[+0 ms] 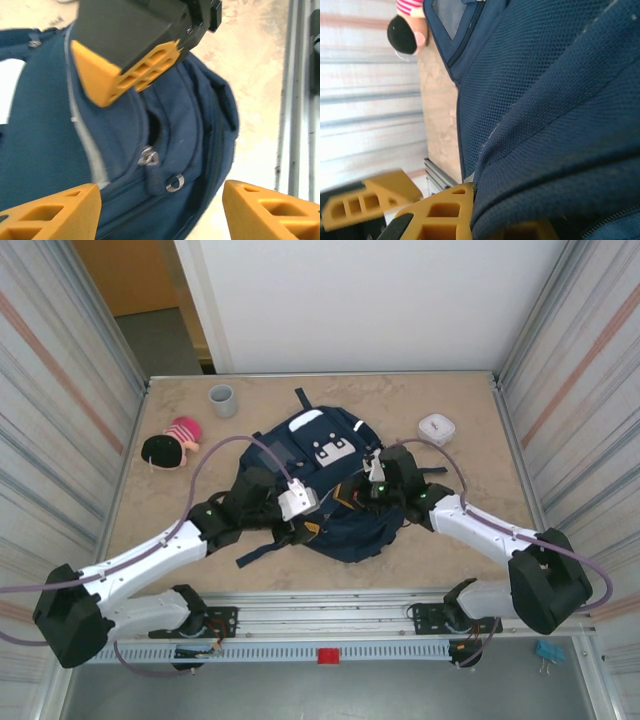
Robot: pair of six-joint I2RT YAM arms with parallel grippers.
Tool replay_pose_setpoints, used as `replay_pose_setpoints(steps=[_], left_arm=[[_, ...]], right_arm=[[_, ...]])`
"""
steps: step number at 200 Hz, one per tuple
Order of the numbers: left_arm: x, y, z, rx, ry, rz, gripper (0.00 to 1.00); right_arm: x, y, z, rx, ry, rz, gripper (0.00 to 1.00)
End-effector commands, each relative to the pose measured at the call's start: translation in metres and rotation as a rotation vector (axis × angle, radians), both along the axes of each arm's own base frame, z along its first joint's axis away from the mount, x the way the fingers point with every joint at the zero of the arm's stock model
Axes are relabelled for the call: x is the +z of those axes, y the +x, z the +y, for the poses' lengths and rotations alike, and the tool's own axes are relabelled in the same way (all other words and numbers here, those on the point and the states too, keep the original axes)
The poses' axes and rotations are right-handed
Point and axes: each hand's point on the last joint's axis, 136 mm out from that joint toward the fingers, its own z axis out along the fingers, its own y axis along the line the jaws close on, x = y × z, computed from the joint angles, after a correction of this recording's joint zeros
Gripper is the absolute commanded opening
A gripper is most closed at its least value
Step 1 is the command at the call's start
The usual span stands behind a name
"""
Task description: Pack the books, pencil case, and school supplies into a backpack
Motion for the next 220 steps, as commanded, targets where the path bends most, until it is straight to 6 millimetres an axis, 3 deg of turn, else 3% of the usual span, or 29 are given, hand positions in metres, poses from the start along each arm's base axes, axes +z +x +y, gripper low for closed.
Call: replay_pose_setpoints(steps=[1, 83, 118, 139, 153, 191, 220], left_arm=[[-0.009, 0.02, 0.012, -0.059, 0.12, -0.144, 0.67], [-0.024, 0.037, -0.019, -0.197, 0.078, -0.165, 0.64], [-0.03, 0.041, -0.024, -0.182, 0.031, -0.163, 0.35], [-0.037, 0.038, -0.026, -0.193, 0.019, -0.097, 0.13], [-0.038, 0.035, -0.026, -0.192, 0.004, -0.052, 0.05], [-0.028, 0.029, -0.028, -0.166, -0.088, 0.127, 0.0], [-0.022, 0.023, -0.032, -0.176, -0.143, 0.204, 0.0]], right_arm=[[0.017, -0.017, 0.008, 0.204, 0.024, -0.064, 0.02], [0.027, -0.005, 0.008, 0.271, 0.059, -0.066, 0.03], [0.027, 0.001, 0.004, 0.275, 0.066, -0.062, 0.04], [0.031, 0.007, -0.003, 0.261, 0.047, -0.064, 0.16], [0.032, 0.008, -0.016, 0.226, -0.024, -0.074, 0.21], [0.035, -0.007, -0.065, 0.063, -0.336, -0.107, 0.42], [0.042, -0.037, -0.067, 0.029, -0.454, -0.188, 0.43]])
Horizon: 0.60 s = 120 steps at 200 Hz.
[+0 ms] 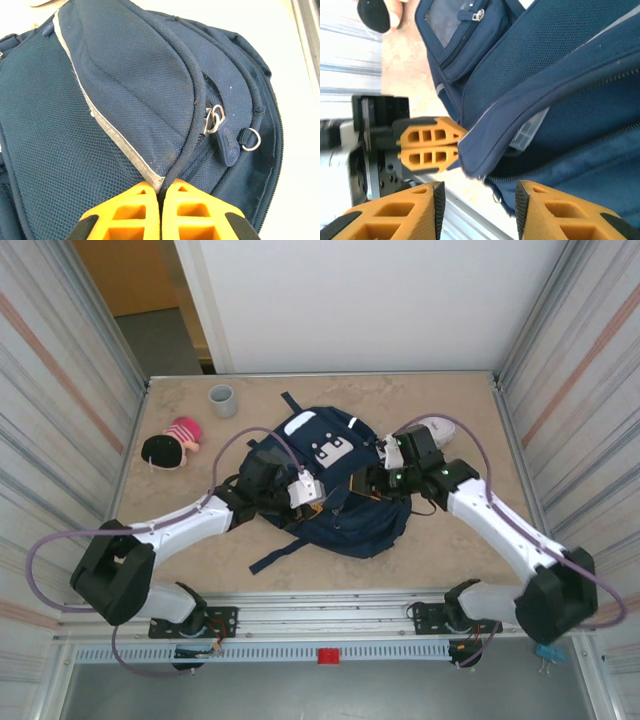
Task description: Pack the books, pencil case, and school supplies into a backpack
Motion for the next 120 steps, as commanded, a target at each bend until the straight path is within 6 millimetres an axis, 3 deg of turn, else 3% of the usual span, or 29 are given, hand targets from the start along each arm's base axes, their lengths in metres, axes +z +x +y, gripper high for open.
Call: replay_pose_setpoints(steps=[1, 37, 91, 120], left_arm=[[0.017, -0.011, -0.009, -0.018, -0.088, 0.146, 0.0], [0.021, -0.006, -0.009, -0.003, -0.112, 0.2, 0.0], [0.027, -0.002, -0.012, -0.004, -0.142, 0.239, 0.0], [0.029, -0.002, -0.014, -0.008, -0.156, 0.254, 0.0]], right_arm=[[-0.005, -0.021, -0.02, -0.074, -0.178, -0.045, 0.43], [-0.015, -0.04, 0.01, -0.118, -0.174, -0.068, 0.43], [-0.034, -0.023, 0.052, -0.115, -0.199, -0.098, 0.45], [-0.042, -0.013, 0.057, -0.143, -0.229, -0.108, 0.44]])
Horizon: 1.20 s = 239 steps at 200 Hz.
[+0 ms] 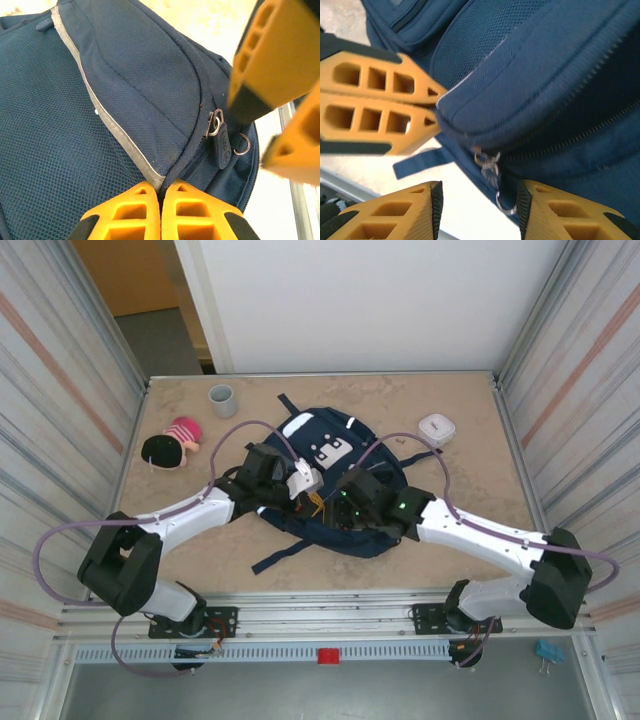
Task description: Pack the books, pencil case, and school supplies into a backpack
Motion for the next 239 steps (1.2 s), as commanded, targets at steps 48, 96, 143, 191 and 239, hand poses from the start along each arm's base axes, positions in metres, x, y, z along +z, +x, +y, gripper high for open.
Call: replay_pose_setpoints(steps=[48, 96, 143, 191, 239], left_arm=[[0.025, -0.004, -0.008, -0.022, -0.08, 0.041, 0.0], [0.022, -0.001, -0.008, -0.013, -0.068, 0.038, 0.0], [0.025, 0.0, -0.009, -0.006, -0.078, 0.038, 0.0], [0.026, 0.0, -0.01, -0.007, -0.091, 0.047, 0.0], [0.025, 0.004, -0.009, 0.022, -0.089, 0.061, 0.0]], right_arm=[[0.002, 0.029, -0.033, -0.179, -0.208, -0.112, 0.34], [0.013, 0.028, -0.052, -0.167, -0.274, -0.155, 0.21], [0.008, 0.024, -0.014, -0.088, -0.04, -0.097, 0.44], [0.0, 0.022, -0.001, -0.05, -0.016, -0.059, 0.45], [0.015, 0.011, -0.028, -0.085, -0.11, -0.078, 0.46]])
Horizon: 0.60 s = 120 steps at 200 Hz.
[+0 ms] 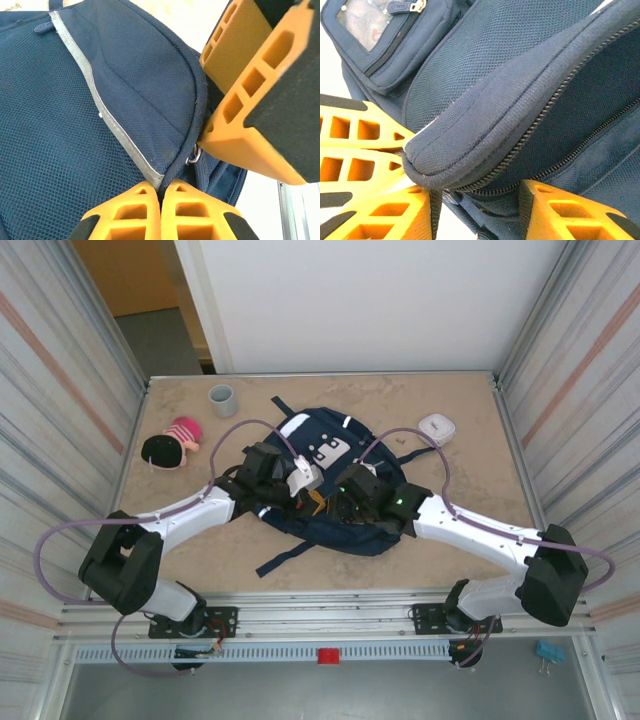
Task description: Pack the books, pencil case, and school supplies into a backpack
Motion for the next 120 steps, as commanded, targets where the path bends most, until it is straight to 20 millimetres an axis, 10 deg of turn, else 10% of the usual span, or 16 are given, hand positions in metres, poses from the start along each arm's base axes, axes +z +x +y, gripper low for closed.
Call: replay_pose_setpoints(steps=[1, 53, 120], left_arm=[[0.022, 0.002, -0.007, -0.005, -0.073, 0.014, 0.0], [0.02, -0.002, -0.011, 0.001, -0.144, 0.178, 0.0], [0.018, -0.008, -0.017, -0.046, -0.165, 0.276, 0.0]], right_arm=[[0.015, -0.008, -0.012, -0.009, -0.037, -0.017, 0.46], [0.033, -0.017, 0.015, 0.093, 0.115, -0.081, 0.48], [0.008, -0.009, 0.013, 0.066, -0.147, -0.089, 0.48]])
